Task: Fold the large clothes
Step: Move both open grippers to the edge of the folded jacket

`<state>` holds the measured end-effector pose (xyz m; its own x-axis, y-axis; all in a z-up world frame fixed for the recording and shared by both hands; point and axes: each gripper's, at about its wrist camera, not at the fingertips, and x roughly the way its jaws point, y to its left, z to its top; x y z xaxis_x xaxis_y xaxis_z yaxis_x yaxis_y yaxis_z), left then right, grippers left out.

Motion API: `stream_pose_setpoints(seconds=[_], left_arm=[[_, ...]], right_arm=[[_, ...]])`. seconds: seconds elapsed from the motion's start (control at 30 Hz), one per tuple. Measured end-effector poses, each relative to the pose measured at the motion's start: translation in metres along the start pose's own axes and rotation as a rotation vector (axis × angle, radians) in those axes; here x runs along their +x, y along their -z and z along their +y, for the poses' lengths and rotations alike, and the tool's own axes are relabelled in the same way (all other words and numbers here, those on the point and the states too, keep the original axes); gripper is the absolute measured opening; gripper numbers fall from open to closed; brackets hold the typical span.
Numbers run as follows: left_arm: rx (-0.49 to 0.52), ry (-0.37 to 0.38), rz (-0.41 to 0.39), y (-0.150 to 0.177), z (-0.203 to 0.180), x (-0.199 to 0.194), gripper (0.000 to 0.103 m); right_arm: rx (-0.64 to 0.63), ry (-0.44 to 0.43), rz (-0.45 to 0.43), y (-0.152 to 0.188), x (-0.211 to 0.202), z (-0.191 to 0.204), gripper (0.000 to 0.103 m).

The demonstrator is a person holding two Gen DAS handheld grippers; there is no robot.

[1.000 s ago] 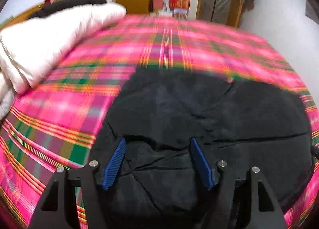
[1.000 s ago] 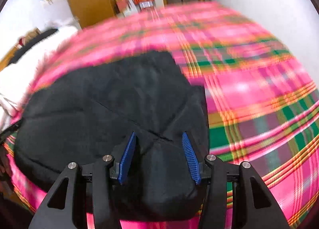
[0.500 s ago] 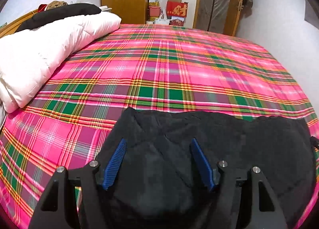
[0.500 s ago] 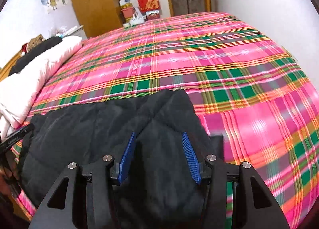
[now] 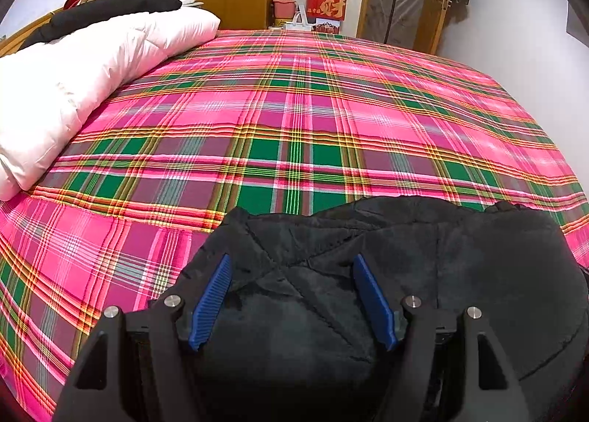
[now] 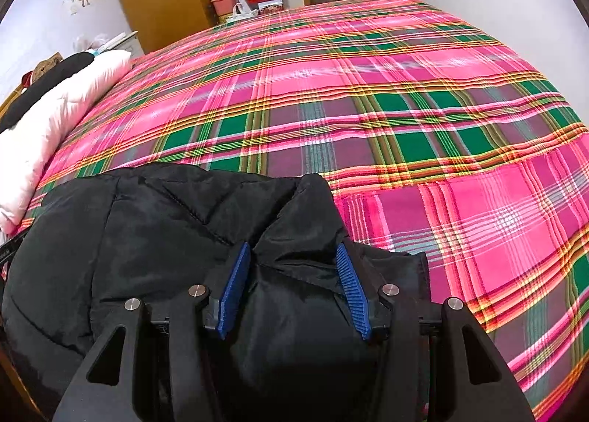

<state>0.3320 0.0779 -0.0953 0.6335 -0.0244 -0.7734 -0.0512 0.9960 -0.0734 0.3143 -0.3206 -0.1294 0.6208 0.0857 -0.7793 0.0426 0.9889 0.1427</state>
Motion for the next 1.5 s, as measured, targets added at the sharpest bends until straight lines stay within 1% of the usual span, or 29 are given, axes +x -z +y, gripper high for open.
stream_pose_setpoints(seconds=[0.4, 0.6, 0.7, 0.8, 0.9, 1.03, 1.1, 1.17, 1.27, 1.37, 1.4, 1.5], left_arm=[[-0.006, 0.009, -0.006, 0.002, 0.001, 0.005, 0.072], [-0.012, 0.013, -0.011, 0.0, 0.003, 0.002, 0.072], [-0.004, 0.008, -0.017, -0.002, 0.002, -0.008, 0.071], [-0.009, 0.031, -0.038, -0.003, 0.005, -0.028, 0.071], [-0.016, 0.036, -0.071, 0.001, 0.012, -0.055, 0.071], [-0.011, 0.005, -0.093, 0.017, 0.028, -0.087, 0.071], [-0.019, -0.009, -0.084, 0.028, 0.038, -0.096, 0.071], [-0.024, -0.03, -0.054, 0.04, 0.049, -0.098, 0.071], [-0.037, -0.052, 0.016, 0.053, 0.064, -0.085, 0.071], [-0.091, -0.009, 0.073, 0.061, 0.073, -0.068, 0.072], [-0.104, 0.001, 0.078, 0.062, 0.072, -0.065, 0.072], [-0.107, 0.016, 0.084, 0.063, 0.069, -0.055, 0.073]], right_arm=[[0.005, -0.007, -0.012, 0.001, 0.008, -0.002, 0.049], [-0.004, 0.009, 0.01, -0.006, 0.003, 0.0, 0.05], [-0.021, 0.024, 0.013, -0.01, -0.014, 0.003, 0.051], [-0.013, -0.003, -0.016, -0.009, -0.043, 0.004, 0.051], [-0.016, -0.03, -0.046, 0.001, -0.074, 0.002, 0.051], [-0.01, -0.042, -0.055, 0.028, -0.106, -0.008, 0.055], [-0.005, -0.036, -0.049, 0.041, -0.114, -0.016, 0.055], [0.008, -0.028, -0.025, 0.055, -0.117, -0.025, 0.055], [0.033, -0.008, 0.029, 0.07, -0.106, -0.038, 0.055], [0.069, -0.042, 0.056, 0.072, -0.094, -0.047, 0.057], [0.073, -0.043, 0.058, 0.072, -0.092, -0.048, 0.059], [0.093, -0.065, 0.07, 0.069, -0.081, -0.056, 0.062]])
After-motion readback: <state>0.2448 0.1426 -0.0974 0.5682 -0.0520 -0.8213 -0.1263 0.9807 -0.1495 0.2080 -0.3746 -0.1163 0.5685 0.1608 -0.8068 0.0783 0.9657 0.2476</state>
